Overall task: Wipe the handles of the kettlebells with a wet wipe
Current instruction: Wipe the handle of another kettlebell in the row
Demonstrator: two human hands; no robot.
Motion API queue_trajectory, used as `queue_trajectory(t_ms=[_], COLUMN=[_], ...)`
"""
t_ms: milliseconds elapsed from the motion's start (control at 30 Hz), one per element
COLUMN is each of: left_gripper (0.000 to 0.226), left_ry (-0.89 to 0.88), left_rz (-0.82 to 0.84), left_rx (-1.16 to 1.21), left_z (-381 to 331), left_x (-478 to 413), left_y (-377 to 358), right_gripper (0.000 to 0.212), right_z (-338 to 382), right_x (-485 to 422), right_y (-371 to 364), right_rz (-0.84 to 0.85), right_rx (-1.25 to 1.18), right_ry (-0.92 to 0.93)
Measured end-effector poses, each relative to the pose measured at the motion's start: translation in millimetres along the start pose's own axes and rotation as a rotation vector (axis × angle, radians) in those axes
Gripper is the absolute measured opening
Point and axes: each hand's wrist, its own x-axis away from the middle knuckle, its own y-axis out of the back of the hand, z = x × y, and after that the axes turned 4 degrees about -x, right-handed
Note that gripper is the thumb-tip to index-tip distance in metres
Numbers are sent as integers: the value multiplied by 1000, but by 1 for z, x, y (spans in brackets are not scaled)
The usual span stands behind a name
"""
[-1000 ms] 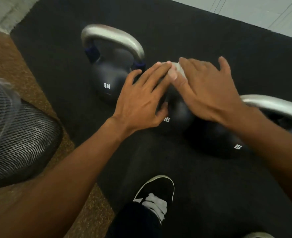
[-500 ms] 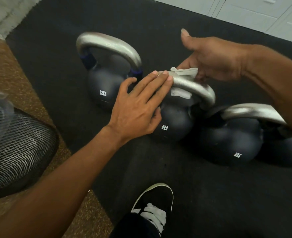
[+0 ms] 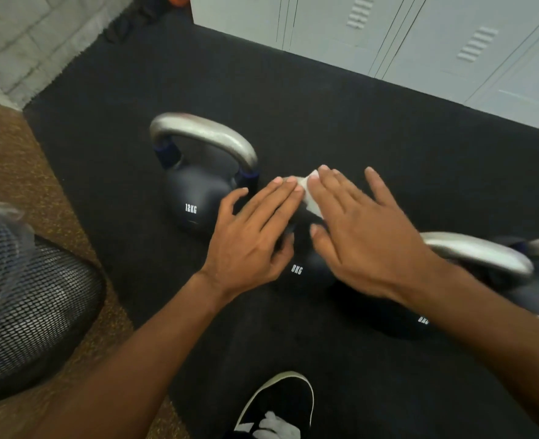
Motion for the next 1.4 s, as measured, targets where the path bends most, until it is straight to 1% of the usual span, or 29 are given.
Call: queue_trajectory(t_ms=[67, 133, 200, 267, 333, 400, 500, 567, 600, 667, 733, 767, 800, 833, 867, 900, 933, 967, 1000, 1067, 1133, 1200, 1267, 1300, 1400], left_gripper=[57, 56, 56, 56, 57, 58, 59, 60, 61, 62, 63, 63, 63, 64, 64, 64, 65, 65, 66, 68, 70, 71, 71, 71, 72], left_ry=[25, 22, 15, -2, -20, -15, 14, 20, 23, 25, 25, 27, 28, 27, 27, 26, 22, 16, 12, 6, 4, 7, 11, 10, 8], left_rz=[-20, -17, -13, -12, -14, -6, -17, -24, -29, -34, -38, -41, -41, -39, -37, -33, -26, -18, -12, -1, 1, 0, -1, -2, -1], left_rx=[16, 17, 11, 4, 8, 27, 42, 43, 42, 40, 38, 38, 40, 45, 51, 58, 69, 85, 99, 117, 114, 112, 110, 107, 110], left_z=[-2, -3, -2, 1, 2, 3, 3, 1, 0, -1, -1, -1, -1, -1, 0, 0, 0, 1, 2, 3, 3, 2, 2, 2, 2], left_x=[0, 1, 2, 3, 3, 4, 8, 8, 8, 7, 7, 7, 7, 7, 6, 6, 6, 7, 7, 8, 8, 8, 9, 9, 10], left_y=[-1, -2, -3, -4, -6, -7, -9, -10, -9, -9, -9, -9, -8, -8, -8, -8, -9, -9, -9, -9, -9, -9, -9, -9, -9], right_gripper=[72, 73, 73, 71, 69, 64, 48, 48, 50, 58, 61, 56, 48, 41, 38, 46, 58, 66, 70, 71, 70, 64, 58, 59, 73], right_z=[2, 3, 1, 3, 3, 0, -16, -26, -31, -36, -39, -37, -33, -27, -21, -17, -12, -6, -5, -9, -17, -21, -19, -17, -11], right_x=[11, 19, 19, 14, 4, -14, -48, -64, -70, -76, -78, -77, -72, -63, -52, -39, -24, -10, -1, 5, -7, -25, -36, -35, -13], right_y=[-15, -28, -31, -25, -11, 4, 26, 36, 38, 41, 45, 49, 54, 58, 56, 49, 39, 31, 22, 12, 14, 21, 21, 20, 17], right_rz=[1, 3, -17, -18, -12, 12, 193, 279, 334, 466, 495, 467, 418, 392, 375, 341, 267, 208, 173, 167, 165, 201, 197, 197, 131], right_rx=[149, 238, 266, 216, 86, -134, -568, -907, -1034, -1103, -1112, -1115, -1036, -829, -538, -231, -52, 27, 42, 17, -111, -217, -236, -238, -144], right_ry=[13, 26, 40, 30, -29, -88, -188, -292, -344, -382, -380, -370, -310, -204, -78, 33, 74, 84, 93, 94, 53, 3, 2, 13, 63])
